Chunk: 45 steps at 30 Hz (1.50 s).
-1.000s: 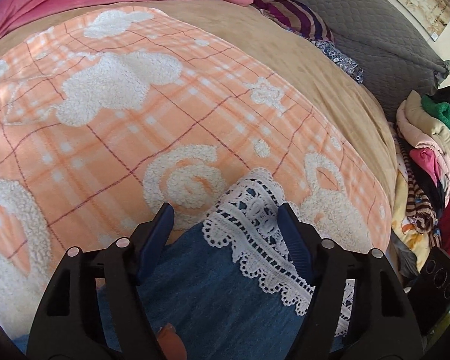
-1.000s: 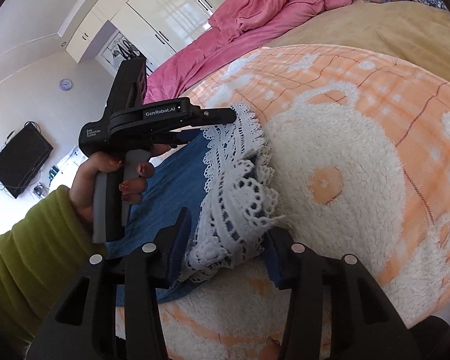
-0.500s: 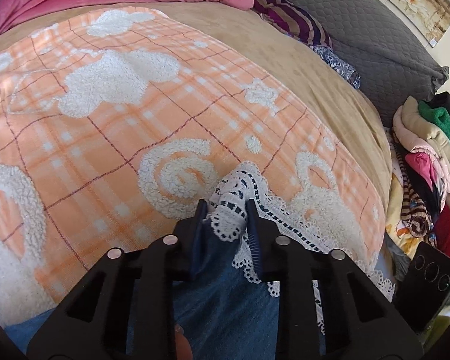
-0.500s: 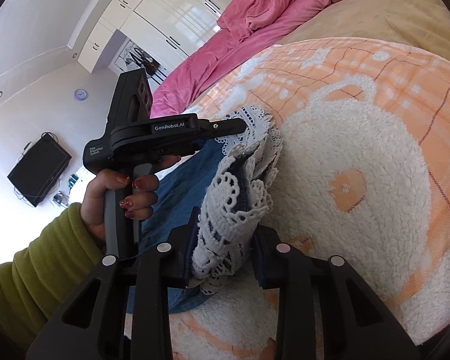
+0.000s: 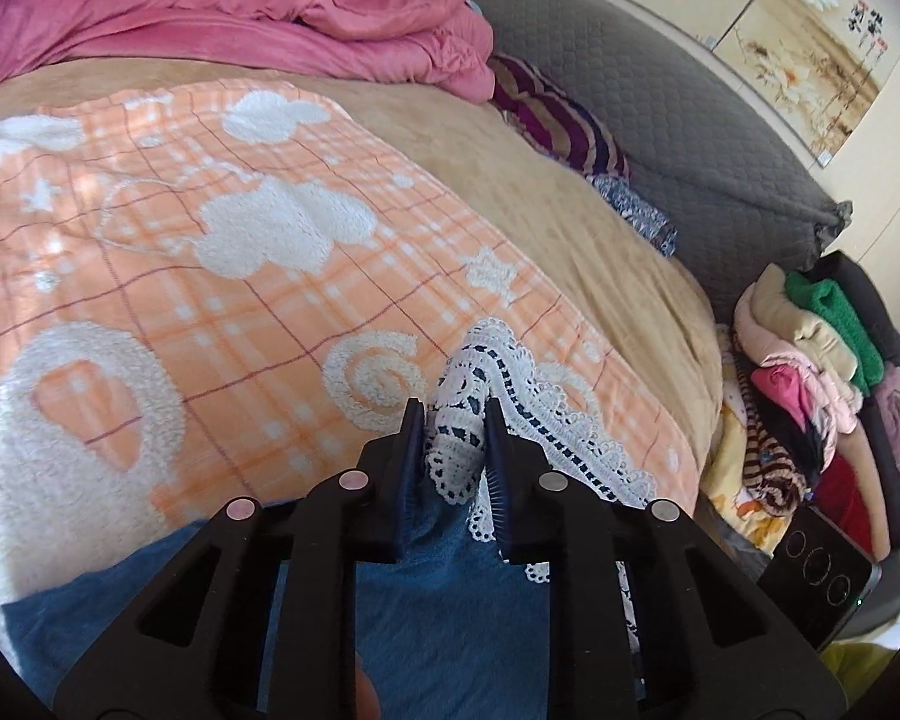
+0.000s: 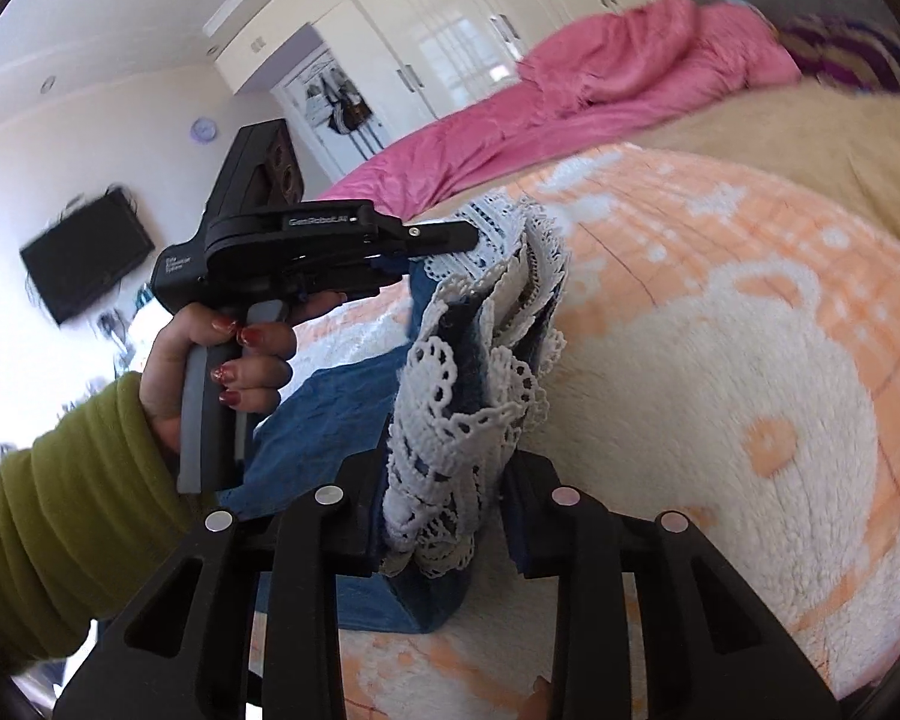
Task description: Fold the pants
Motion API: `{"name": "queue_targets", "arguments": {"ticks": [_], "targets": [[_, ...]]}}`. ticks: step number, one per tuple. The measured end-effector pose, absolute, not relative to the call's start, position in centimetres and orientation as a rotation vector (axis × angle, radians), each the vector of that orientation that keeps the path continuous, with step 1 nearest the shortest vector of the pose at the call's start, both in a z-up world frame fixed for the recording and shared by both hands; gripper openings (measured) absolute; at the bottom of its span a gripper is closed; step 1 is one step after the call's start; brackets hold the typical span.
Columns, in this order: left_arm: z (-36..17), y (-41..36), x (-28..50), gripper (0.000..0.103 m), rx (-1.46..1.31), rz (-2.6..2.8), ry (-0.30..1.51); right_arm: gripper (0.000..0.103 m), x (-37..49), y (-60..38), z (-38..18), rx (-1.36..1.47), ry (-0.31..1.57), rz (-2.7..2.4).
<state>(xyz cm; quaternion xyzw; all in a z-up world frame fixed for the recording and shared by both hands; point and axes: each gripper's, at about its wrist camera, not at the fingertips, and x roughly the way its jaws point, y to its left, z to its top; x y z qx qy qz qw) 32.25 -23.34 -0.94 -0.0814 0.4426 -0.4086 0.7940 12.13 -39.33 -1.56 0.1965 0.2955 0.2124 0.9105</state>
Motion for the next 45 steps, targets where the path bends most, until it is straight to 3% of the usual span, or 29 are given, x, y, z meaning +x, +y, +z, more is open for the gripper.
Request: {"name": "queue_targets", "arguments": {"ticks": [11,15,17,24,27,28,33,38,45], "targets": [[0.2,-11.9,31.1,0.013,-0.242,-0.701,0.905,0.028,13.5,-24.7,3.1,0.029,0.617,0.697],[0.0,-7.5,29.4,0.021,-0.205,-0.56,0.883,0.028,13.6,-21.4,1.1,-0.036,0.69,0.753],[-0.1,-5.3,28.1,0.032,-0.226,-0.525,0.85,0.028,13.3,-20.0,0.0,-0.048,0.746,0.774],[-3.2,0.5,25.9,0.055,-0.491,-0.529,0.876,0.031,11.5,-17.3,-2.4,-0.142,0.809,0.787],[-4.2,1.1,26.2,0.059,-0.555,-0.534,0.919,0.046,10.9,-16.5,-2.3,-0.16,0.82,0.836],[-4.2,1.3,26.2,0.061,-0.561,-0.535,0.922,0.057,10.7,-16.5,-2.2,-0.156,0.829,0.866],[-5.0,1.4,25.8,0.064,-0.569,-0.533,0.969,0.06,11.0,-17.2,-1.2,-0.103,0.825,0.906],[-5.4,1.0,25.4,0.064,-0.585,-0.517,0.975,0.076,13.7,-21.2,0.7,0.016,0.793,0.769],[-5.7,-0.1,26.0,0.064,-0.592,-0.512,0.977,0.085,21.2,-25.9,2.6,0.115,0.837,0.569]]}}
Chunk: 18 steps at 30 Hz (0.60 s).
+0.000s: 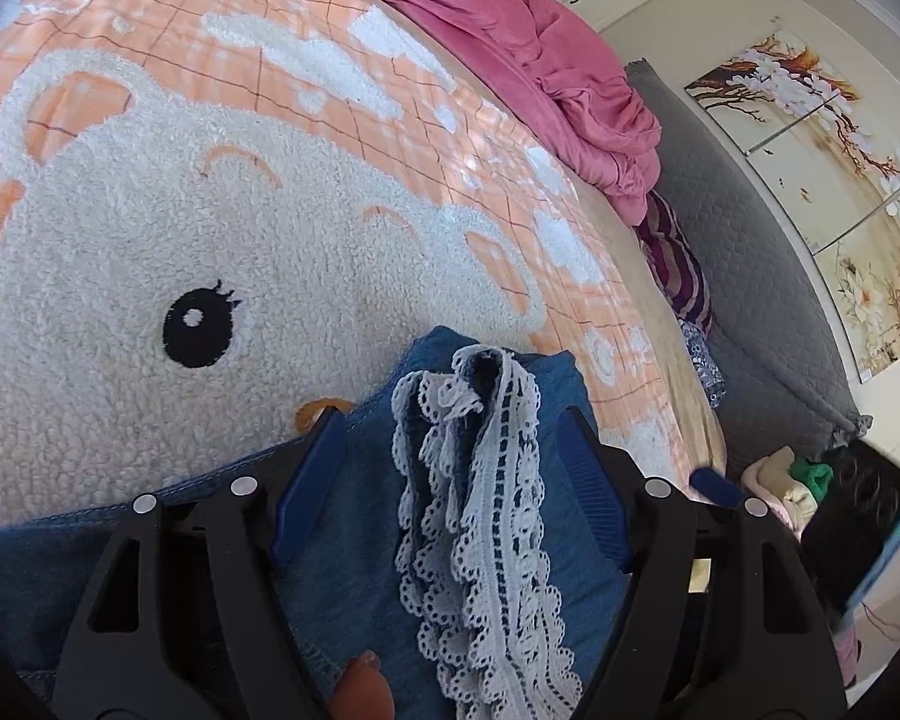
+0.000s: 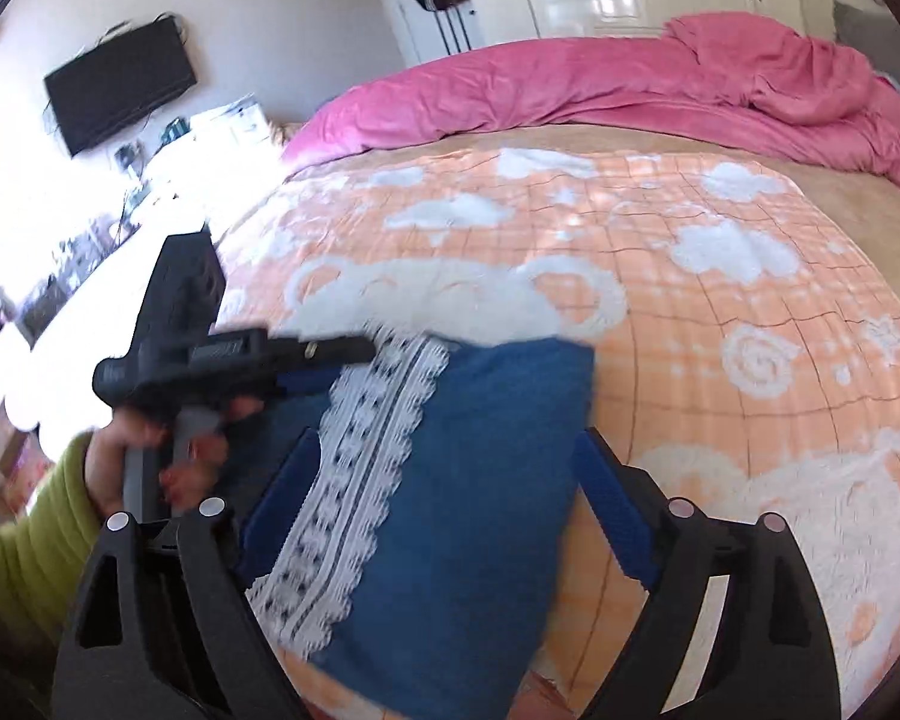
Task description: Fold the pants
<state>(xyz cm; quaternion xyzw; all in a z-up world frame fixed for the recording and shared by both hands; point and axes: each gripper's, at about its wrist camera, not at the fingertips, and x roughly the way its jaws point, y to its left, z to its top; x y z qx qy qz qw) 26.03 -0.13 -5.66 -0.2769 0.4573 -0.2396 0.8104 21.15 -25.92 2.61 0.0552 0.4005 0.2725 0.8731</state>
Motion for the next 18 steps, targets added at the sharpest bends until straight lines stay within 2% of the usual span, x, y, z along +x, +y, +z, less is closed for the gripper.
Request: {"name": "queue_targets", "arguments": {"ticks": [4,5,9,12,14,18], "targets": [[-5.7,-1.2,26.8,0.062,-0.562,-0.504,0.988,0.085,26.3,-27.0,1.4,0.193,0.95,0.532],[-5.7,-1.5,26.9,0.052,-0.545,-0.499,0.995,0.085,27.1,-27.0,1.1,0.2,0.963,0.528],[-5.8,-1.8,27.3,0.038,-0.517,-0.503,1.004,0.086,29.5,-27.1,-0.5,0.183,0.991,0.487],[-5.9,-2.1,27.4,0.02,-0.498,-0.499,1.001,0.086,29.1,-27.1,-2.1,0.181,0.991,0.494],[-5.8,-2.0,27.3,0.015,-0.492,-0.493,0.994,0.085,29.0,-26.8,-2.9,0.181,1.02,0.522],[-4.8,-1.6,26.5,0.013,-0.496,-0.5,0.96,0.085,28.9,-26.0,-3.0,0.156,1.022,0.547]]}}
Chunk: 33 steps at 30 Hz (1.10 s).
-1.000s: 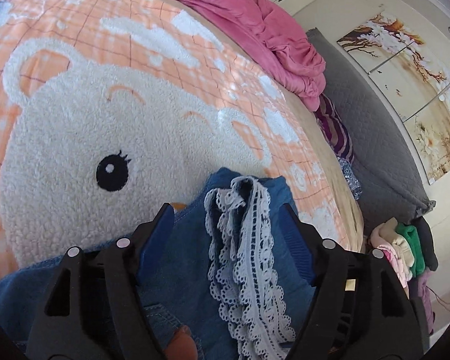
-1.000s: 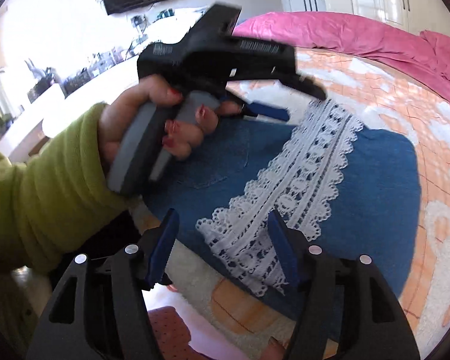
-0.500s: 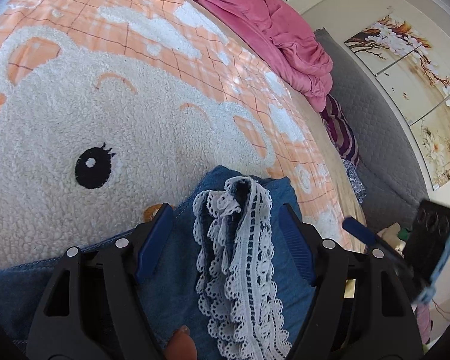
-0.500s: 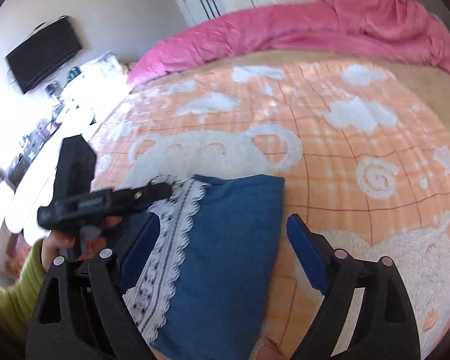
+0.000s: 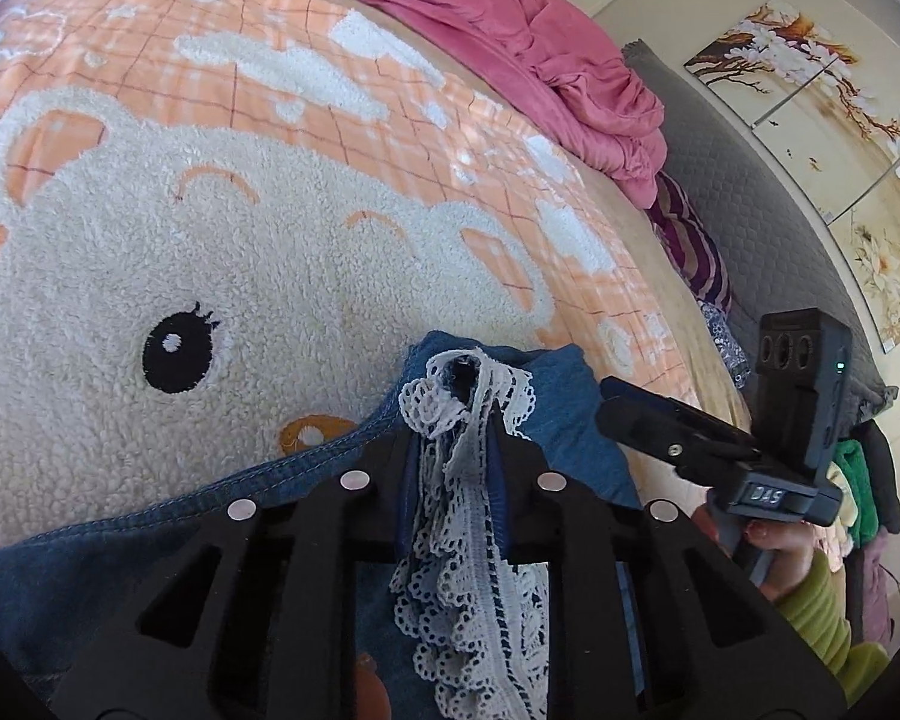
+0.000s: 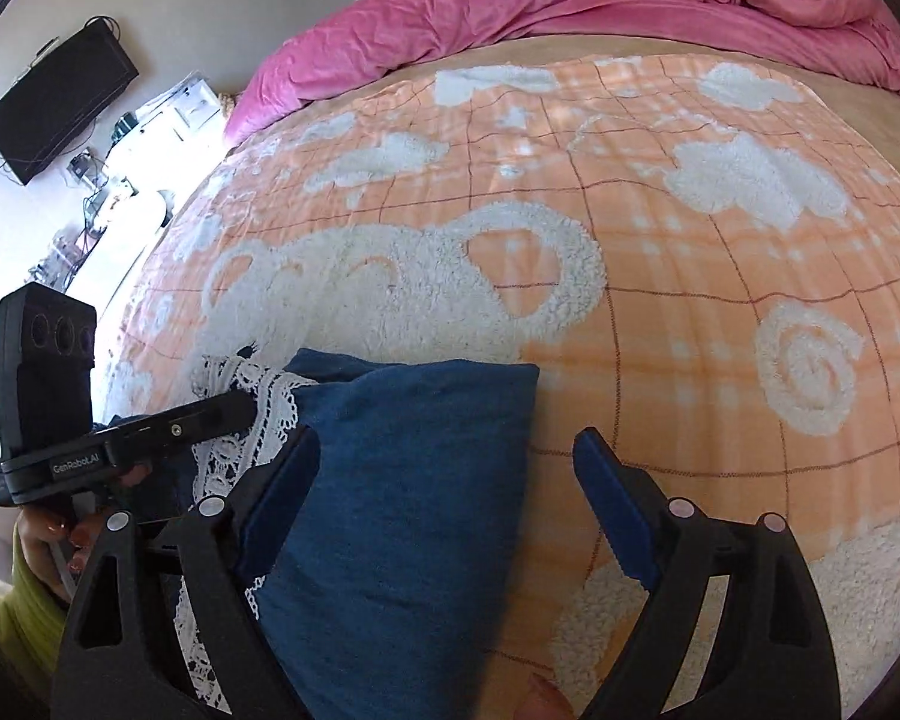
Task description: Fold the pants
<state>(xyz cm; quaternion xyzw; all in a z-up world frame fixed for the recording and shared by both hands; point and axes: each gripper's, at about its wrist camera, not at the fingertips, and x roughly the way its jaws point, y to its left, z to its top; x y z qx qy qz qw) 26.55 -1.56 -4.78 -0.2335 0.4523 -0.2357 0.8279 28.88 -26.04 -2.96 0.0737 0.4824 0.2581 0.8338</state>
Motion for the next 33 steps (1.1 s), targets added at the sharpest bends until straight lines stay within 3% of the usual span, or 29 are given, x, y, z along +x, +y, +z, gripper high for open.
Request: {"name": "queue_targets", "arguments": {"ticks": [5,9,12,15,20,33], "targets": [[-3.3,-0.4,25.2,0.013,-0.44,-0.462,0.912,0.085,28.7,-24.9,-2.6,0.105,0.991,0.538],[-5.2,-0.6,26.0,0.016,-0.409,-0.409,0.965,0.085,28.9,-24.1,-3.9,0.033,1.021,0.5],[-5.7,-0.8,25.9,0.022,-0.385,-0.386,0.961,0.086,28.7,-23.7,-5.0,-0.03,1.043,0.472],[-5.0,-0.7,25.4,0.034,-0.353,-0.349,0.954,0.086,28.2,-23.1,-5.2,-0.094,1.031,0.458],[-2.7,0.4,22.1,0.045,-0.326,-0.305,0.91,0.086,27.7,-24.1,-3.5,-0.032,1.008,0.477],[-1.5,-0.3,11.5,0.05,-0.35,-0.313,0.968,0.086,24.2,-25.6,2.6,0.096,0.865,0.602]]}}
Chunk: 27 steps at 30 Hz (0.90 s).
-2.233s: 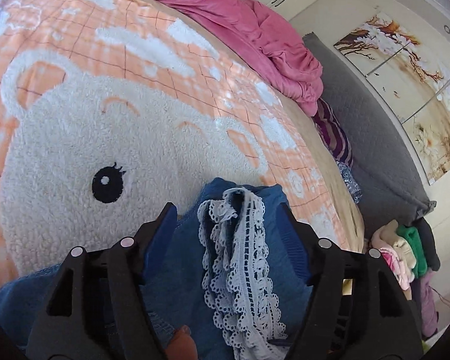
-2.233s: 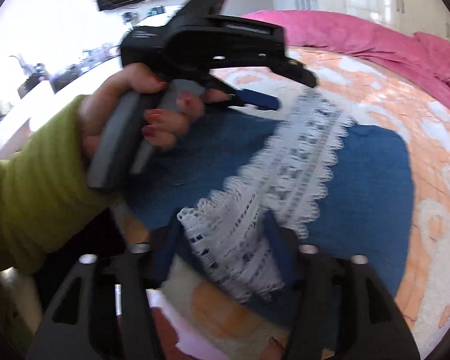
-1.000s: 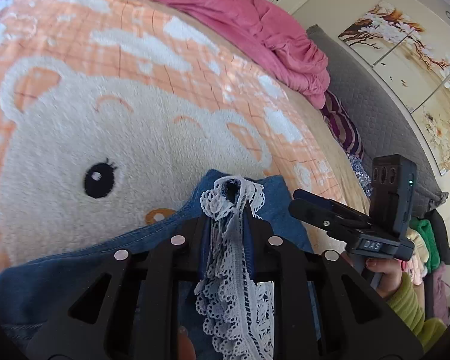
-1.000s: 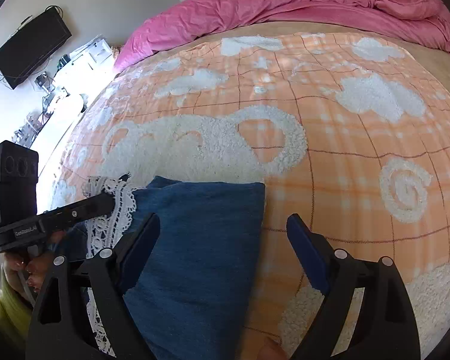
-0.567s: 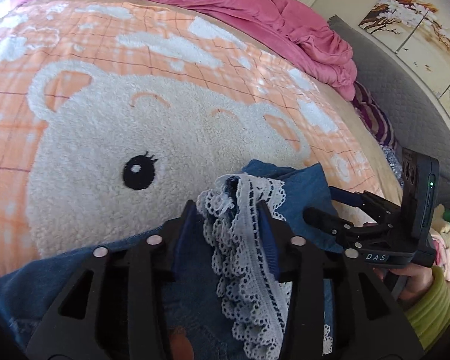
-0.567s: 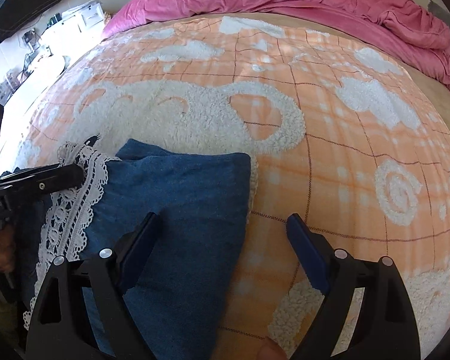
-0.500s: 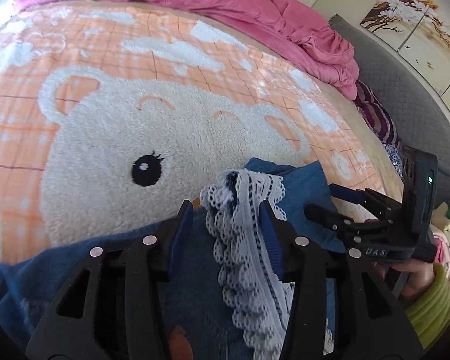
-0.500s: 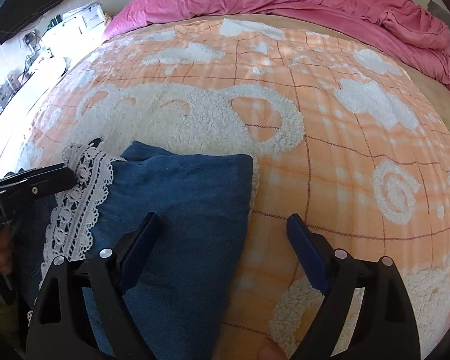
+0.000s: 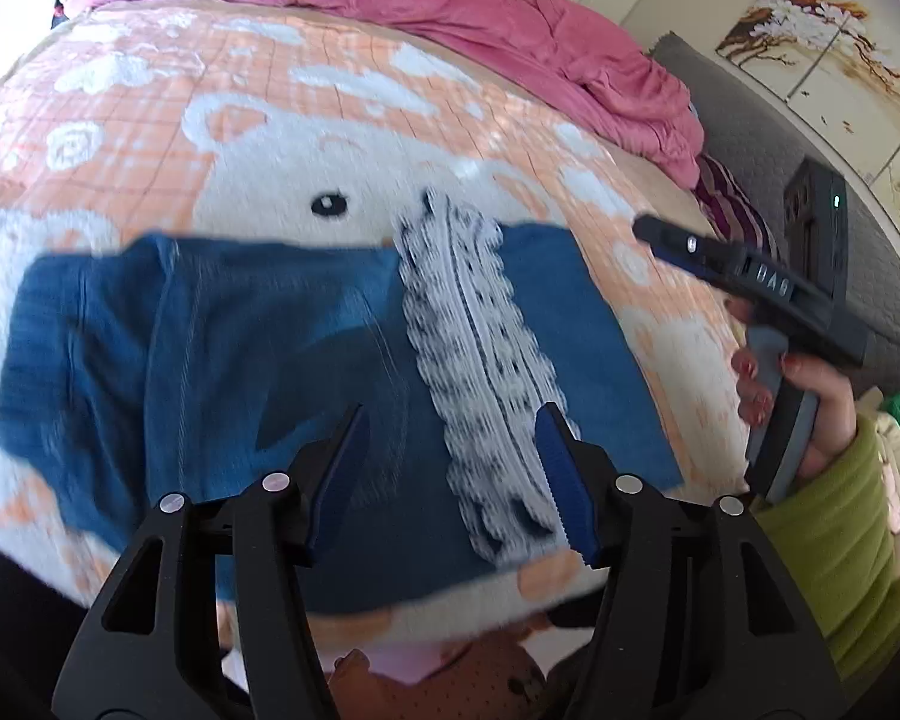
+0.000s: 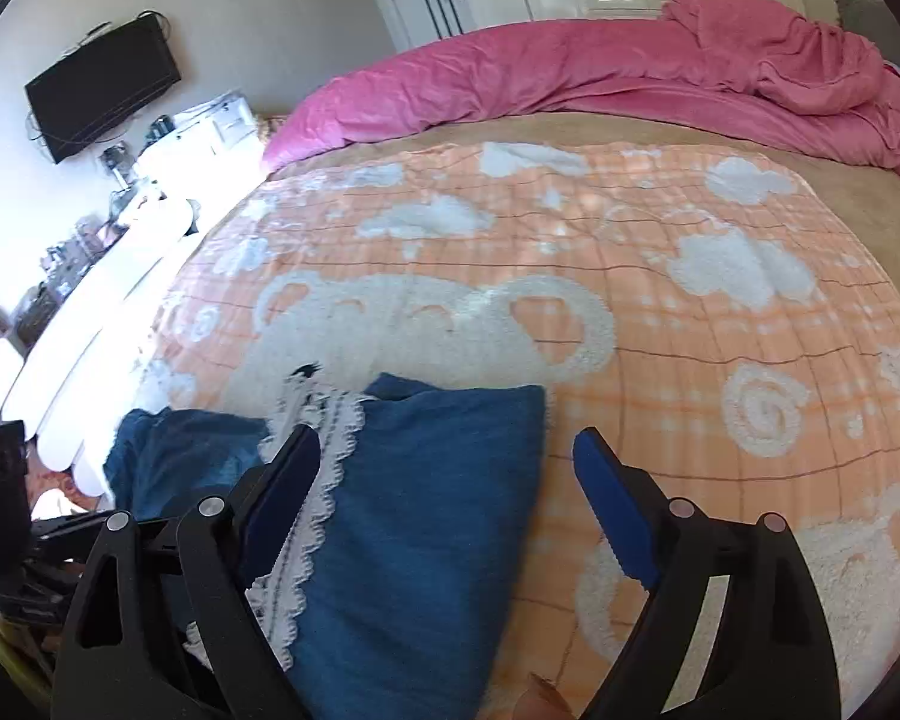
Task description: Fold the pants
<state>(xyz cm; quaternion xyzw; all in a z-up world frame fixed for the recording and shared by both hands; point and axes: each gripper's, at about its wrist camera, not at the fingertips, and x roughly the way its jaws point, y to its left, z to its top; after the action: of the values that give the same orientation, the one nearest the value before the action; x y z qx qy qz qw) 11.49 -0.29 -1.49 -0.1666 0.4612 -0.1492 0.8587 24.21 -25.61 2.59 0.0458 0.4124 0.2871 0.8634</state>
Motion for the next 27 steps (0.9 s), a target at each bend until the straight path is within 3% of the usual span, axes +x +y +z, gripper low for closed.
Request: {"name": "queue_targets", "arguments": {"ticks": [15,17,19,27], "targets": [[-4.8,-4.4,9.5,0.049,-0.45,-0.339,1.096,0.086,20.9,-20.5,0.9,-0.043,0.91,0.742],[-5.3,-4.8,9.9,0.024,-0.441,-0.314,1.095,0.086,20.9,-20.1,0.4,-0.046,0.923,0.75],[-5.4,-4.9,9.8,0.018,-0.427,-0.307,1.089,0.086,20.8,-19.4,-0.1,-0.07,0.931,0.754],[-4.9,-4.5,8.4,0.018,-0.343,-0.306,1.088,0.081,18.7,-15.6,-0.9,-0.207,0.887,0.816]]}}
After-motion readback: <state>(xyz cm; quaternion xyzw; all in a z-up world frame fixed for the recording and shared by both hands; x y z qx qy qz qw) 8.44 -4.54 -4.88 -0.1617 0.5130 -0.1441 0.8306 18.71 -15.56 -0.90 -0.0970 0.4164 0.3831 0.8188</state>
